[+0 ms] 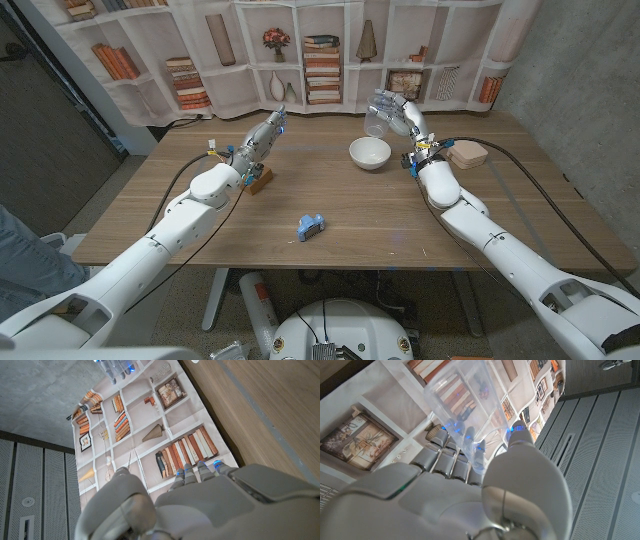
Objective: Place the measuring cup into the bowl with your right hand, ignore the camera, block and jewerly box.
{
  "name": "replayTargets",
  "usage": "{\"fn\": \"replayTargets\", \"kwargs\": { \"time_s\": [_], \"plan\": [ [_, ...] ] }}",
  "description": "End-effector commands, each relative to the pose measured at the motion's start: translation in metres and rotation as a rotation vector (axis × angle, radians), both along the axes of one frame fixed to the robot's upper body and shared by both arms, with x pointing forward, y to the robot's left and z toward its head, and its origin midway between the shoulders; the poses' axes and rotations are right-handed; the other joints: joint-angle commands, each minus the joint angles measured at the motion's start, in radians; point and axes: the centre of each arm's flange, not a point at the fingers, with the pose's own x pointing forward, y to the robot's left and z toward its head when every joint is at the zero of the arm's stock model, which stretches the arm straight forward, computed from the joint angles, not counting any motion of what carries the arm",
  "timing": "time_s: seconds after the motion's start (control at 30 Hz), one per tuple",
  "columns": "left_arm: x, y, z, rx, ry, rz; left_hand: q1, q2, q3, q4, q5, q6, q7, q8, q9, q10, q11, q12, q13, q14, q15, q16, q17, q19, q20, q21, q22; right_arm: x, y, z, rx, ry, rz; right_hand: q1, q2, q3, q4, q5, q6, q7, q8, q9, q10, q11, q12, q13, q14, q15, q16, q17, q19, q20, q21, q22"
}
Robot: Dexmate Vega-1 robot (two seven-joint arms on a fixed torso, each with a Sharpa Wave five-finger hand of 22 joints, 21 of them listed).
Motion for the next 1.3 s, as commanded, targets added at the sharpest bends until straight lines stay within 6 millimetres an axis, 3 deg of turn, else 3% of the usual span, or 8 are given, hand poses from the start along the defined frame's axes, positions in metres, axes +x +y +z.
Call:
{"fn": "replayTargets", "kwargs": {
  "time_s": [0.03, 1.3],
  "plan": [
    [-0.003, -0.001, 0.002, 0.011, 0.005, 0.015, 0.003, 0.005, -0.004, 0.004, -0.001, 0.004, 0.001, -0.003, 0.004, 0.004, 0.003, -0.003, 0.002, 0.005, 0.0, -0.001, 0.004, -0.033, -0.007, 0.0, 0.001, 0.008, 0.002, 0.001, 0.0, -0.014, -0.016, 0.005, 0.013, 0.003, 0.001, -0.007, 0.014, 0.0, -0.002, 0.005, 0.066, -0.06, 0.001, 0.005, 0.01, -0.119, -0.002, 0.006, 0.005, -0.076, -0.004, 0.002],
    [-0.003, -0.004, -0.003, 0.015, 0.019, 0.01, 0.006, 0.009, -0.012, 0.004, -0.002, 0.004, 0.001, -0.003, 0.004, 0.004, 0.002, -0.003, 0.002, 0.005, 0.0, -0.001, 0.004, -0.034, -0.008, 0.0, 0.001, 0.043, 0.011, -0.003, -0.05, 0.051, -0.13, 0.004, 0.02, 0.004, 0.005, -0.019, 0.041, -0.006, -0.001, 0.005, 0.081, -0.067, -0.003, 0.004, 0.018, -0.123, -0.003, 0.006, 0.012, -0.082, -0.005, 0.002]
  ]
}}
